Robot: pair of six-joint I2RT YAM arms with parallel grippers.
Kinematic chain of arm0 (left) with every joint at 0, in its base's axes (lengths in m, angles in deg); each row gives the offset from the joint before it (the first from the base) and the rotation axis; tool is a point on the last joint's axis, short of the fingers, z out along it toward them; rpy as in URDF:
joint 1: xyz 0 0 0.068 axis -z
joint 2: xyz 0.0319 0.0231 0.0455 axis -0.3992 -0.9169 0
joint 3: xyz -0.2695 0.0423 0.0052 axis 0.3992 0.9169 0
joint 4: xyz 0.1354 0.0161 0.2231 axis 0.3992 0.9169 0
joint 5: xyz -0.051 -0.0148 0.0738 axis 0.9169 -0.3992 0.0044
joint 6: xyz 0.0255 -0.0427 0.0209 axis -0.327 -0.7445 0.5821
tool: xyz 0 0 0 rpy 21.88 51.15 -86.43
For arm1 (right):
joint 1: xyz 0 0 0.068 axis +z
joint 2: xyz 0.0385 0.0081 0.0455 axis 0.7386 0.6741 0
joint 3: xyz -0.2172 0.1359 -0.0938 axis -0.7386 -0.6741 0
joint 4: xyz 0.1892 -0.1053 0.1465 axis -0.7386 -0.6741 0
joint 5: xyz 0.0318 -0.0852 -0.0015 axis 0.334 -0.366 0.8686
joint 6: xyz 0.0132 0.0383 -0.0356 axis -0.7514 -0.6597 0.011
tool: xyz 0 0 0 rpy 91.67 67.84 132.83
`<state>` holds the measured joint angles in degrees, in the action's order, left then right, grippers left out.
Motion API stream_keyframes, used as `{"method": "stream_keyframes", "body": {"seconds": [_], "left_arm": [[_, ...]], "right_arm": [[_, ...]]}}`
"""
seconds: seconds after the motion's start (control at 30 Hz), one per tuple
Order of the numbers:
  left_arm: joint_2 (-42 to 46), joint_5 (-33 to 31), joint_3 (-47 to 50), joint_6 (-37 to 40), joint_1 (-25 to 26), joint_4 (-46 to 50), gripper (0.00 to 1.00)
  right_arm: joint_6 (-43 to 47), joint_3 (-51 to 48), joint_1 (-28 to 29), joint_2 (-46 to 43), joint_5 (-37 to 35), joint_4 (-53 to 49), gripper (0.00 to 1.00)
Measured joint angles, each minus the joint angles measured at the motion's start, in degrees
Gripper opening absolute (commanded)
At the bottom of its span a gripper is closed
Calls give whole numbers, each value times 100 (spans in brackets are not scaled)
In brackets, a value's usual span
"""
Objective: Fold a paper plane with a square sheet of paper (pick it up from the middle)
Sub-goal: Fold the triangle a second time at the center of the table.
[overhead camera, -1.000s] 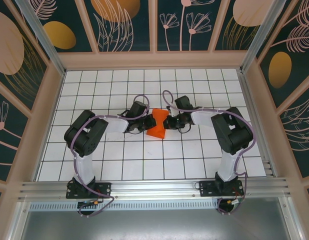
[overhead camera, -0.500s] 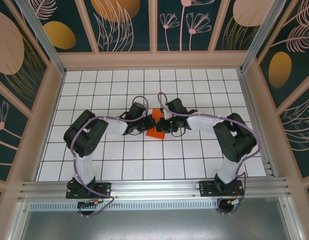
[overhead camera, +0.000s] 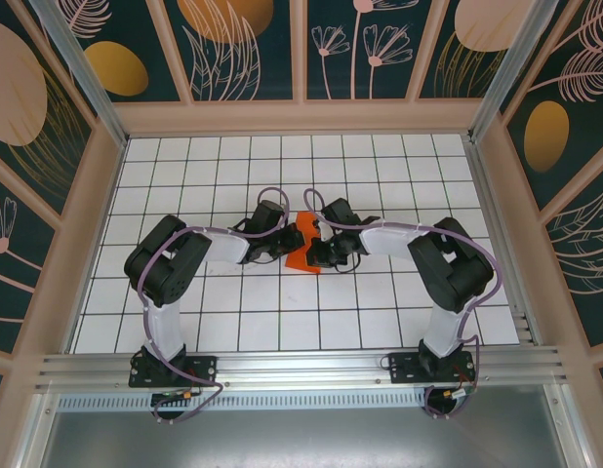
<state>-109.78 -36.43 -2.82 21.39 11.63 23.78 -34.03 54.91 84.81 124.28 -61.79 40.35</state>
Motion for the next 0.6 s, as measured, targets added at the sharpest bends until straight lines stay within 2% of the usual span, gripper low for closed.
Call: {"method": "stream_keyframes", "body": {"seconds": [0.6], "left_arm": [[4,0,55,-20,0,-109,2]], "right_arm": [[-7,-236,-37,0,177,170,5]]}}
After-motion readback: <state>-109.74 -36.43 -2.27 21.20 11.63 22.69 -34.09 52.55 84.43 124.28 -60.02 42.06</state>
